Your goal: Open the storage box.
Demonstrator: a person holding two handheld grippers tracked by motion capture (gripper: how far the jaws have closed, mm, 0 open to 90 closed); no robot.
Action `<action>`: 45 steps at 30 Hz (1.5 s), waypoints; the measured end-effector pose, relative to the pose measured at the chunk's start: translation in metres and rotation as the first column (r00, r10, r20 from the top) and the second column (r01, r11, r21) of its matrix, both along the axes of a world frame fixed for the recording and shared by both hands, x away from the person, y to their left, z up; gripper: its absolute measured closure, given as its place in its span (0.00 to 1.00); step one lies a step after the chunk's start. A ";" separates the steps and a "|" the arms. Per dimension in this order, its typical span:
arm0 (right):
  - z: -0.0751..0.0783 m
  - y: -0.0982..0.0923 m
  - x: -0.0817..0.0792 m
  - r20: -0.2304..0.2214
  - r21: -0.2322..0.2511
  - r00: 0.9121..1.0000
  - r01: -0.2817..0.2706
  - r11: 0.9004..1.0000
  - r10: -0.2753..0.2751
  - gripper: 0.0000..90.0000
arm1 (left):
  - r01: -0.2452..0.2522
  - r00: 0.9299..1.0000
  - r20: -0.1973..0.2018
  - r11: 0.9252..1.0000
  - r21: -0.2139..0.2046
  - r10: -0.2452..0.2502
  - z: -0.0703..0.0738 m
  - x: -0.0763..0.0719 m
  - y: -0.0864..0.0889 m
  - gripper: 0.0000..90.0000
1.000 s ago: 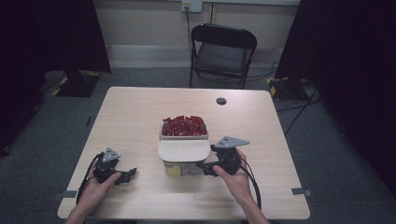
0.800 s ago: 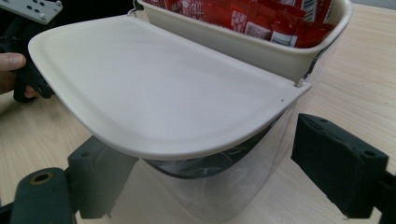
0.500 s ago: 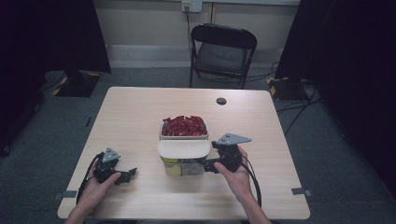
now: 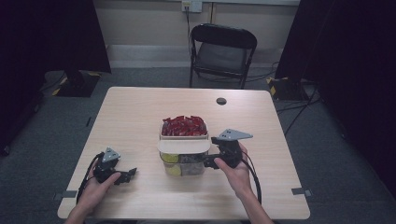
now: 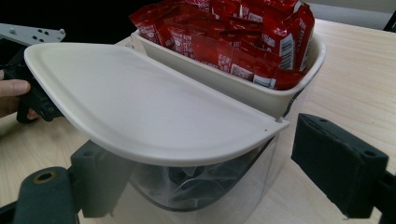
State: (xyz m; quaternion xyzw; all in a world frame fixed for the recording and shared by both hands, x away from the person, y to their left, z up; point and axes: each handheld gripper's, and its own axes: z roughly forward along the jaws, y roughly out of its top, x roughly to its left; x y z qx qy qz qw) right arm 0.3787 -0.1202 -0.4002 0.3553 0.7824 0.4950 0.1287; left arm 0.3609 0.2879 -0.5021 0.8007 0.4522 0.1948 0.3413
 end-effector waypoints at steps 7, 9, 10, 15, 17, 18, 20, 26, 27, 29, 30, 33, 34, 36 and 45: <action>0.004 0.002 0.004 0.006 0.005 1.000 0.016 1.000 -0.016 0.21 | 0.000 1.000 0.000 1.000 0.000 0.000 0.000 0.000 0.000 0.07; 0.004 0.002 0.005 0.000 0.010 1.000 0.010 1.000 -0.010 0.21 | 0.001 1.000 0.000 1.000 0.001 -0.001 0.000 0.000 0.000 0.07; 0.004 0.002 0.006 -0.001 0.006 1.000 0.013 1.000 -0.013 0.21 | 0.000 1.000 0.000 1.000 0.000 0.000 0.000 0.000 0.000 0.07; 0.003 0.001 0.007 -0.012 0.018 1.000 0.009 1.000 -0.009 0.23 | 0.001 1.000 -0.001 1.000 0.000 -0.001 0.000 0.000 0.000 0.07; 0.003 0.001 0.008 -0.015 0.021 1.000 0.008 1.000 -0.008 0.24 | 0.001 1.000 0.000 1.000 0.000 -0.001 0.000 0.000 0.000 0.07; 0.003 0.001 0.008 -0.015 0.021 1.000 0.008 1.000 -0.008 0.25 | 0.002 1.000 0.000 1.000 0.000 -0.002 0.000 0.000 0.000 0.07; 0.004 0.002 0.009 -0.016 0.026 1.000 0.010 1.000 -0.009 0.25 | 0.002 1.000 0.000 1.000 0.000 -0.002 0.000 0.000 0.000 0.07; 0.008 0.002 0.012 -0.013 0.034 1.000 0.013 0.999 -0.013 0.26 | 0.001 1.000 0.000 1.000 -0.001 -0.001 0.000 0.000 0.000 0.07; 0.008 0.002 0.013 -0.012 0.034 1.000 0.012 0.999 -0.012 0.26 | 0.000 1.000 0.000 1.000 0.000 0.000 0.000 0.000 0.000 0.07; 0.010 0.002 0.014 -0.011 0.034 1.000 0.014 0.999 -0.014 0.26 | 0.001 1.000 -0.001 1.000 0.000 -0.001 0.000 0.000 0.000 0.07; 0.010 0.002 0.015 -0.011 0.036 1.000 0.012 0.999 -0.012 0.26 | 0.001 1.000 0.000 1.000 0.000 -0.001 0.000 0.000 0.000 0.07; 0.011 0.002 0.018 -0.013 0.045 1.000 0.014 0.999 -0.013 0.25 | 0.000 1.000 0.000 1.000 0.000 0.000 0.000 0.000 0.000 0.07; 0.012 0.002 0.019 -0.013 0.046 1.000 0.016 0.999 -0.016 0.25 | 0.000 1.000 -0.001 1.000 0.000 0.000 0.000 0.000 0.000 0.07; 0.012 0.002 0.020 -0.011 0.045 1.000 0.016 0.999 -0.015 0.25 | 0.001 1.000 0.000 1.000 0.000 -0.001 0.000 0.000 0.000 0.07; 0.015 0.002 0.026 -0.007 0.053 1.000 0.026 0.998 -0.025 0.32 | 0.001 1.000 0.000 1.000 0.001 -0.001 0.000 0.000 0.000 0.07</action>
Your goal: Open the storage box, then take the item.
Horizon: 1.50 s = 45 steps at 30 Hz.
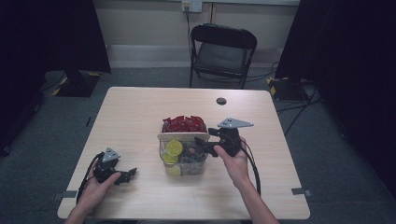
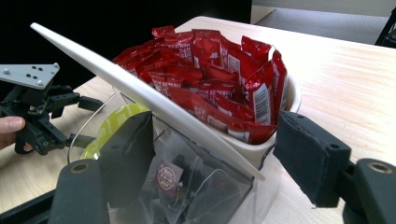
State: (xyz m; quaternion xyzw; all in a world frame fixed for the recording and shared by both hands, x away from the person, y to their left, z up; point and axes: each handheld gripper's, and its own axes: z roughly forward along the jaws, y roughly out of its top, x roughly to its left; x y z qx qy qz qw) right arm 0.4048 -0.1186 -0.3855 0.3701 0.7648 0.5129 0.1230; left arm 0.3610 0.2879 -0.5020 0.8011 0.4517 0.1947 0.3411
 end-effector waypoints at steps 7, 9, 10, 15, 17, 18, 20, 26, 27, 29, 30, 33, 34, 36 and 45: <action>0.002 0.002 0.005 -0.003 -0.004 1.000 0.002 1.000 -0.002 0.31 | 0.001 1.000 0.000 1.000 0.000 -0.001 0.000 0.000 0.000 0.07; 0.003 0.002 0.007 -0.004 -0.005 1.000 0.005 1.000 -0.005 0.31 | 0.001 1.000 0.000 1.000 -0.001 -0.001 0.000 0.000 0.000 0.07; 0.003 0.002 0.007 -0.006 -0.003 1.000 0.006 1.000 -0.006 0.31 | -0.001 1.000 0.000 1.000 -0.001 0.001 0.000 0.000 0.000 0.07; 0.003 0.003 0.012 -0.010 -0.004 1.000 0.016 1.000 -0.016 0.31 | 0.000 1.000 0.000 1.000 0.000 0.000 0.000 0.000 0.000 0.07; 0.004 0.003 0.014 -0.009 -0.002 1.000 0.014 1.000 -0.014 0.30 | 0.001 1.000 0.000 1.000 -0.001 -0.001 0.000 0.000 0.000 0.07; 0.004 0.003 0.015 -0.008 -0.004 1.000 0.017 1.000 -0.018 0.30 | 0.000 1.000 0.000 1.000 -0.002 0.000 0.000 0.000 0.000 0.07; 0.005 0.003 0.016 -0.006 -0.003 1.000 0.019 1.000 -0.019 0.31 | -0.001 1.000 0.000 1.000 -0.002 0.001 0.000 0.000 0.000 0.07; 0.006 0.004 0.020 -0.007 -0.005 1.000 0.027 1.000 -0.027 0.31 | -0.001 1.000 0.001 1.000 -0.002 0.001 0.000 0.000 0.000 0.07; 0.006 0.004 0.021 -0.008 -0.006 1.000 0.028 1.000 -0.029 0.31 | -0.002 1.000 0.000 1.000 -0.002 0.002 0.000 0.000 0.000 0.07; 0.005 0.003 0.023 -0.009 -0.006 1.000 0.029 1.000 -0.029 0.31 | -0.001 1.000 0.001 1.000 -0.002 0.001 0.000 0.000 0.000 0.07; 0.005 0.003 0.023 -0.013 -0.005 0.999 0.029 1.000 -0.029 0.30 | -0.001 1.000 0.000 1.000 -0.002 0.001 0.000 0.000 0.000 0.07; 0.005 0.003 0.024 -0.018 0.001 1.000 0.025 1.000 -0.025 0.30 | -0.001 1.000 0.000 1.000 -0.002 0.001 0.000 0.000 0.000 0.07; 0.004 0.003 0.024 -0.019 0.002 1.000 0.025 1.000 -0.024 0.30 | 0.001 1.000 0.000 1.000 -0.001 -0.001 0.000 0.000 0.000 0.07; 0.004 0.003 0.025 -0.019 0.002 1.000 0.024 1.000 -0.024 0.30 | 0.000 1.000 -0.001 1.000 0.000 0.000 0.000 0.000 0.000 0.07; 0.006 0.004 0.025 -0.019 0.001 1.000 0.019 1.000 -0.019 0.29 | -0.004 1.000 0.004 1.000 -0.005 0.004 0.000 0.000 0.002 0.10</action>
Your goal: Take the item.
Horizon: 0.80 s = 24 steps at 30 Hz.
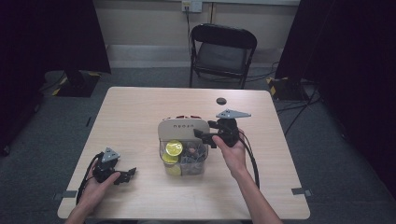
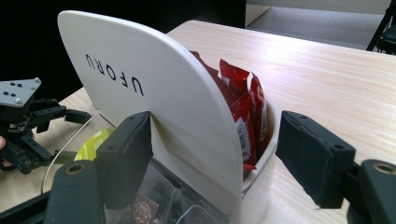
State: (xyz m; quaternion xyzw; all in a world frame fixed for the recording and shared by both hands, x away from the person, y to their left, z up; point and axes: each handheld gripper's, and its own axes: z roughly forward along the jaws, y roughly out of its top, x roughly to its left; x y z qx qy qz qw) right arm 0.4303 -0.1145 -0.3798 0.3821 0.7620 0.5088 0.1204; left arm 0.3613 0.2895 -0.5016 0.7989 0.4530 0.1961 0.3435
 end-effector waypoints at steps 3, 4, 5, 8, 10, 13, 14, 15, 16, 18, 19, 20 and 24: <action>-0.001 0.002 -0.001 0.000 -0.004 1.000 0.002 1.000 -0.002 0.30 | -0.016 1.000 0.004 1.000 -0.003 0.016 0.001 0.000 0.000 0.15; -0.001 0.002 -0.001 0.001 -0.005 1.000 0.003 1.000 -0.003 0.31 | -0.030 1.000 0.003 1.000 -0.004 0.030 0.002 0.000 0.001 0.19; 0.000 0.003 -0.002 0.003 -0.005 1.000 0.003 1.000 -0.003 0.31 | -0.030 1.000 0.001 1.000 0.006 0.030 0.002 0.000 0.002 0.18; 0.002 0.001 -0.001 0.008 0.000 1.000 0.003 1.000 -0.003 0.31 | -0.042 0.999 -0.005 0.999 0.006 0.042 0.004 0.001 0.003 0.22; 0.002 0.001 -0.001 0.006 0.003 1.000 0.000 1.000 0.000 0.31 | -0.051 0.999 -0.008 0.998 -0.021 0.051 0.006 0.000 0.002 0.23; 0.003 0.001 -0.001 0.011 -0.002 1.000 0.001 1.000 0.000 0.31 | -0.034 0.999 0.016 0.999 -0.027 0.034 0.012 -0.003 0.000 0.23; 0.003 0.000 -0.001 0.012 -0.002 1.000 0.000 1.000 0.000 0.31 | -0.030 0.999 0.023 0.999 -0.026 0.031 0.014 -0.003 -0.001 0.23; 0.004 0.000 -0.001 0.012 0.001 1.000 -0.001 1.000 0.001 0.31 | -0.028 0.999 0.029 0.999 -0.026 0.028 0.015 -0.004 -0.001 0.23; 0.004 -0.001 -0.001 0.011 0.004 1.000 0.000 1.000 0.000 0.31 | -0.029 0.999 0.036 0.999 -0.038 0.030 0.017 -0.005 -0.003 0.23; 0.005 -0.001 0.000 0.016 0.006 1.000 0.000 1.000 0.000 0.31 | -0.026 0.999 0.046 0.999 -0.038 0.028 0.021 -0.008 -0.004 0.23; 0.006 -0.002 0.000 0.018 0.007 1.000 0.001 1.000 -0.001 0.31 | -0.021 0.998 0.053 0.999 -0.039 0.023 0.022 -0.008 -0.005 0.23; 0.007 -0.002 0.000 0.021 0.008 1.000 0.001 1.000 -0.001 0.31 | -0.022 0.998 0.057 0.999 -0.046 0.025 0.024 -0.009 -0.006 0.23; 0.009 -0.002 0.000 0.021 0.002 1.000 0.001 1.000 -0.002 0.32 | -0.014 0.998 0.061 0.999 -0.030 0.016 0.029 -0.011 -0.010 0.23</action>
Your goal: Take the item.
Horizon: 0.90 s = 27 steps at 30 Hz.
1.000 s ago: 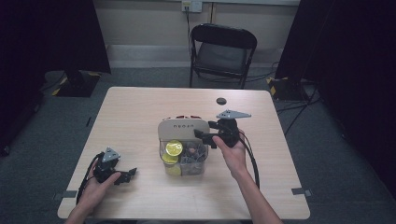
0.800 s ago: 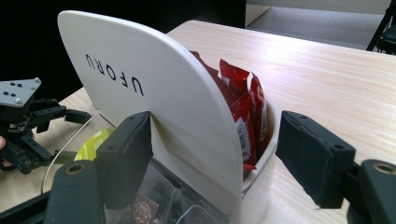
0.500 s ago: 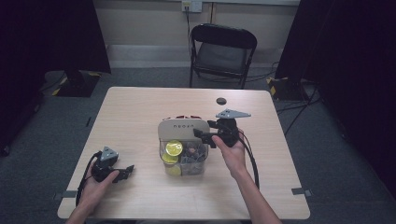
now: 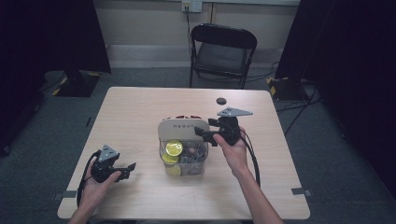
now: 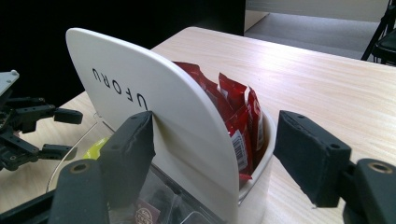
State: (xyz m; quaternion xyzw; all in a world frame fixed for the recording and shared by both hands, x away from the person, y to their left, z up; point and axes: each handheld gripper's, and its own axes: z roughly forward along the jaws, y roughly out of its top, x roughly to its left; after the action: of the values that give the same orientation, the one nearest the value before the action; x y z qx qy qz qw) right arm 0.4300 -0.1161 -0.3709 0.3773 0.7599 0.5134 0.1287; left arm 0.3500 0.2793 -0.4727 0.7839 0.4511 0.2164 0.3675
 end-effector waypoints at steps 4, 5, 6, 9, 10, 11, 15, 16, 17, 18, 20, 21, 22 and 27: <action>0.002 0.001 0.001 0.003 0.004 1.000 -0.003 1.000 0.003 0.31 | 0.008 1.000 0.016 1.000 -0.010 -0.008 0.005 -0.003 -0.004 0.23; 0.002 0.001 0.001 0.004 0.000 1.000 -0.004 1.000 0.004 0.32 | 0.012 1.000 0.019 1.000 -0.023 -0.011 0.007 -0.003 -0.005 0.23; 0.002 0.002 0.001 0.002 0.000 1.000 -0.005 1.000 0.005 0.31 | 0.016 1.000 0.027 1.000 -0.017 -0.016 0.008 -0.004 -0.005 0.23; 0.002 0.004 0.002 0.000 -0.005 1.000 -0.012 1.000 0.012 0.31 | 0.022 0.999 0.041 1.000 -0.021 -0.021 0.012 -0.006 -0.006 0.23; 0.001 0.004 0.002 -0.003 -0.004 1.000 -0.015 1.000 0.015 0.31 | 0.024 0.999 0.049 0.999 -0.032 -0.022 0.014 -0.007 -0.007 0.24; 0.001 0.004 0.002 -0.003 -0.003 1.000 -0.013 1.000 0.013 0.31 | 0.030 0.998 0.053 0.999 -0.039 -0.028 0.015 -0.007 -0.008 0.24; 0.002 0.004 -0.001 0.004 -0.009 1.000 -0.011 1.000 0.011 0.32 | 0.058 0.996 0.063 0.998 -0.035 -0.056 0.019 -0.009 -0.013 0.24; 0.002 0.004 -0.001 0.003 -0.012 1.000 -0.012 1.000 0.012 0.32 | 0.063 0.996 0.065 0.997 -0.039 -0.061 0.020 -0.009 -0.015 0.24; 0.001 0.004 0.000 0.001 -0.011 1.000 -0.012 1.000 0.012 0.32 | 0.061 0.996 0.073 0.997 -0.041 -0.058 0.021 -0.009 -0.016 0.24; 0.001 0.004 0.000 -0.004 -0.009 1.000 -0.014 1.000 0.014 0.32 | 0.069 0.995 0.079 0.997 -0.039 -0.065 0.023 -0.010 -0.017 0.24; 0.000 0.005 0.001 -0.003 -0.011 1.000 -0.020 1.000 0.020 0.32 | 0.078 0.993 0.089 0.996 -0.054 -0.073 0.028 -0.010 -0.020 0.25; 0.000 0.005 0.002 -0.004 -0.009 1.000 -0.022 1.000 0.022 0.32 | 0.083 0.992 0.096 0.995 -0.050 -0.078 0.030 -0.011 -0.022 0.24; 0.001 0.006 0.002 -0.003 -0.009 1.000 -0.023 1.000 0.023 0.31 | 0.094 0.991 0.100 0.994 -0.048 -0.089 0.032 -0.010 -0.024 0.25; -0.001 0.010 0.003 -0.006 -0.010 1.000 -0.029 1.000 0.029 0.31 | 0.140 0.984 0.121 0.987 -0.079 -0.130 0.043 -0.012 -0.032 0.25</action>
State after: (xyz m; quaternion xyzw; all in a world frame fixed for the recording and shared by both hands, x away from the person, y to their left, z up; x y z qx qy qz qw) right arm 0.4326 -0.1064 -0.3720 0.3668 0.7683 0.5105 0.1210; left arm 0.3382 0.2469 -0.4297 0.7821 0.3838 0.2161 0.4409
